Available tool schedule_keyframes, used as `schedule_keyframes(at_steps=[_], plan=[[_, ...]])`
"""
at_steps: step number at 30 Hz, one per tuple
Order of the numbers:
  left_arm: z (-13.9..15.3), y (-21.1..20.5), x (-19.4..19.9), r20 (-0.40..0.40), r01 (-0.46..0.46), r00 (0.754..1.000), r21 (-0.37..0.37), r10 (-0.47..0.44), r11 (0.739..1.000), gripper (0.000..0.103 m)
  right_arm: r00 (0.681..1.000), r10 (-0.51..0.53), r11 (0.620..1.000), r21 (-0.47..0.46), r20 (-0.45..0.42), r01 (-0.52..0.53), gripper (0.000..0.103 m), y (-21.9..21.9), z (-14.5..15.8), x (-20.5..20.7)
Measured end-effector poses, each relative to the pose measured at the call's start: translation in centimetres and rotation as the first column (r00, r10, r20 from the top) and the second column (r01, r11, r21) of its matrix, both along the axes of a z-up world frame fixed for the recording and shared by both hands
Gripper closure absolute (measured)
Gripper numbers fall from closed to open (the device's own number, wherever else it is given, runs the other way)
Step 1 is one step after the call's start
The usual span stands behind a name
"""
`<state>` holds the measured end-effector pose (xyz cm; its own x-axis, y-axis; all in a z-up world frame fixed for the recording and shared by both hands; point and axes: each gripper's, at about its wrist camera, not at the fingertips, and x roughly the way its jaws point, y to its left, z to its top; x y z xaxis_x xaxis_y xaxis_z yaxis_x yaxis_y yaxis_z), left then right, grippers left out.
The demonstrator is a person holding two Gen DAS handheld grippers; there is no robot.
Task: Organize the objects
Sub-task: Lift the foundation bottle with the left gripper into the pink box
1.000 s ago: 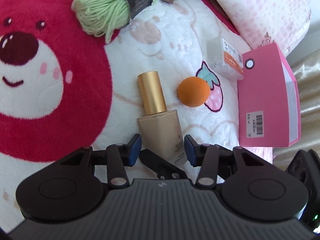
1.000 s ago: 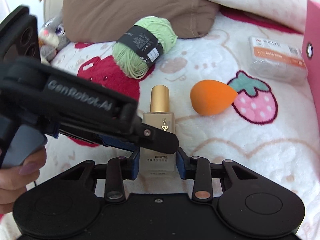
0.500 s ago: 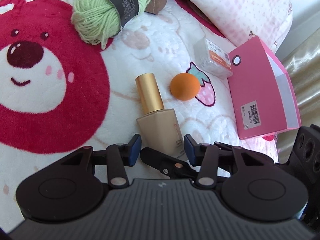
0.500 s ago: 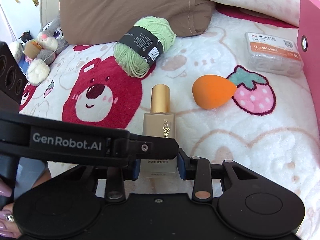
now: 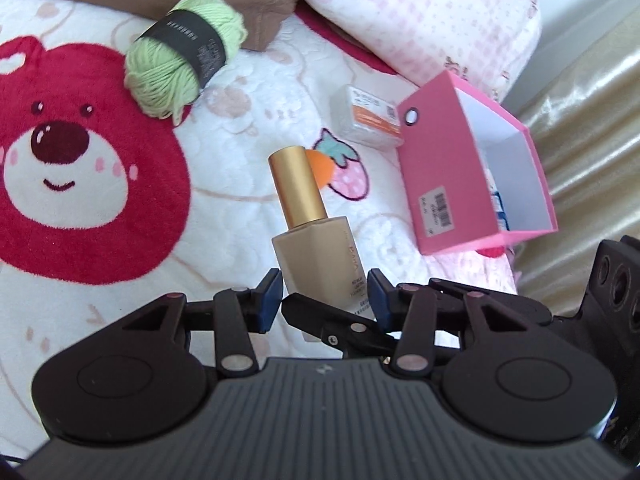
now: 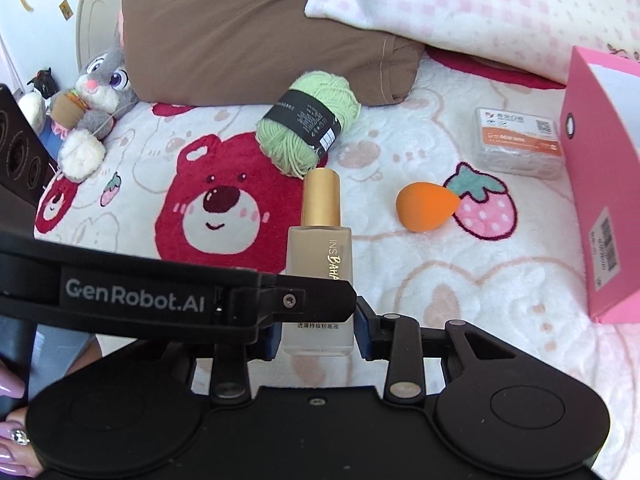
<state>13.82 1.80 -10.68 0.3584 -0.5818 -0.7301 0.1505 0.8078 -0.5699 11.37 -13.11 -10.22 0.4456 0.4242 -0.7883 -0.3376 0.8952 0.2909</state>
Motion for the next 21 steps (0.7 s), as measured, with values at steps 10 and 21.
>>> schedule_keyframes(at_steps=[10, 21], plan=[[3.7, -1.7, -2.6, 0.003, 0.054, 0.999, -0.056, -0.053, 0.997, 0.060, 1.000, -0.019, 1.000, 0.003, 0.021, 0.019, 0.062, -2.8, 4.1, -3.5], [10.1, -4.9, -2.7, 0.020, 0.154, 0.988, -0.116, -0.152, 0.981, 0.060, 0.997, -0.024, 1.000, -0.005, 0.073, 0.025, 0.063, -6.7, 10.4, -5.4]])
